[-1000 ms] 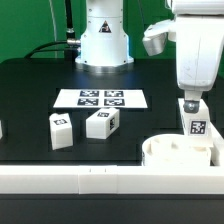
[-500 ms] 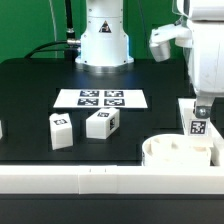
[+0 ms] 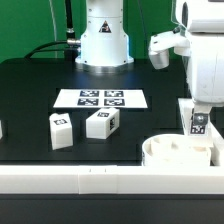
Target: Assemble stool
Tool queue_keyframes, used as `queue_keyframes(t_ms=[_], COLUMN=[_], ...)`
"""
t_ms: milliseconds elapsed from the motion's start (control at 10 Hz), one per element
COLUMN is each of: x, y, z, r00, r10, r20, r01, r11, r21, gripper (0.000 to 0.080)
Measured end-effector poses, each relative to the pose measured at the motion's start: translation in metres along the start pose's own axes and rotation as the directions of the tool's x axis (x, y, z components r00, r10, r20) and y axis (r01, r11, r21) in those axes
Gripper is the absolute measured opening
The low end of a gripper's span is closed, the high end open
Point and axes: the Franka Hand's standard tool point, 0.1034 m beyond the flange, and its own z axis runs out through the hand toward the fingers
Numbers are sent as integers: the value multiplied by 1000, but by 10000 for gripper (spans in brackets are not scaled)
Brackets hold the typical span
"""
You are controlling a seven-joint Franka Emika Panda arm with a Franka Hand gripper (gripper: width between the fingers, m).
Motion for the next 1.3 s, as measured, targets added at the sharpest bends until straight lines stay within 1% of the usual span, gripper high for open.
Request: queue_keyframes(t_ms=[100, 200, 300, 600, 800, 1000, 1100, 1300], x=[0, -1, -1, -1, 2, 5, 5, 8], y=[0, 0, 0, 0, -1, -2, -2, -2], z=[1, 1, 1, 1, 1, 2, 2, 2], r00=[1000, 1000, 1000, 999, 969, 895, 873, 754], r10=[1, 2, 2, 45, 247, 446, 488, 657], r20=[0, 0, 0, 0, -2, -3, -3, -8], r01=[-1, -2, -2, -45, -247, -446, -488, -657], r11=[1000, 1000, 1000, 999, 969, 895, 873, 754], r21=[1, 1, 1, 2, 4, 4, 5, 4], gripper=[377, 377, 338, 338, 338, 340, 340, 340])
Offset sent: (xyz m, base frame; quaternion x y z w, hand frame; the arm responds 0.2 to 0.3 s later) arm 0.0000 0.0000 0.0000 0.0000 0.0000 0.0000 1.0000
